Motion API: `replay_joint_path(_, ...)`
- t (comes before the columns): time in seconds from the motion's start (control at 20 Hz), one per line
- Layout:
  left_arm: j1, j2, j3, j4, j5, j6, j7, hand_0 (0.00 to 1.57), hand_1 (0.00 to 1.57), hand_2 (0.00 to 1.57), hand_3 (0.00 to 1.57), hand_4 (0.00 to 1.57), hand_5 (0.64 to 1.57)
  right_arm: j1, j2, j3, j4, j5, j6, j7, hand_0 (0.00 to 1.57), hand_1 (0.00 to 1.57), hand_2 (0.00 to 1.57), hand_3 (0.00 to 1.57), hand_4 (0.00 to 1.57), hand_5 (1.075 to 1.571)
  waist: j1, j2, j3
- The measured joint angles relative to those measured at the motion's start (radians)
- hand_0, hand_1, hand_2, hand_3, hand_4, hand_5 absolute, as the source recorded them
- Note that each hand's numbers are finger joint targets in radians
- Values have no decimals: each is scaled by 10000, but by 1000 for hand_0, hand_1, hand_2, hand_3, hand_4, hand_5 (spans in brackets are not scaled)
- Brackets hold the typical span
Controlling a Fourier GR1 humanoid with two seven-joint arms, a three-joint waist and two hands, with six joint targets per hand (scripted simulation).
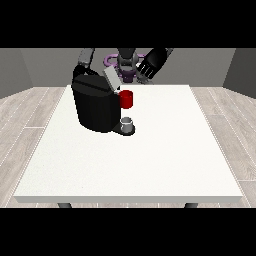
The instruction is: Insert the coffee pod into the coffee machine and close the lid
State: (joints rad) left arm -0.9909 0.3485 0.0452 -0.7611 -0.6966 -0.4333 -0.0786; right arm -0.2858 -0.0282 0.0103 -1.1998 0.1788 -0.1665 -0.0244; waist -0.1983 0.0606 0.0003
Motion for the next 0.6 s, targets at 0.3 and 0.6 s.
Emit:
replay_joint_path(0.3,-1068,442,447,200,34,23,278,1203,1203,1267,1262,487,1571,-465,-57,15,-523,55,-26,53,0,0,0,0,37,1571,-569,760,-1)
replay_joint_path(0.6,-1815,699,609,428,-32,-117,519,1265,1265,1303,1256,465,1571,-1031,-232,-240,-768,-54,-11,444,0,0,0,0,0,1571,-800,1205,-1)
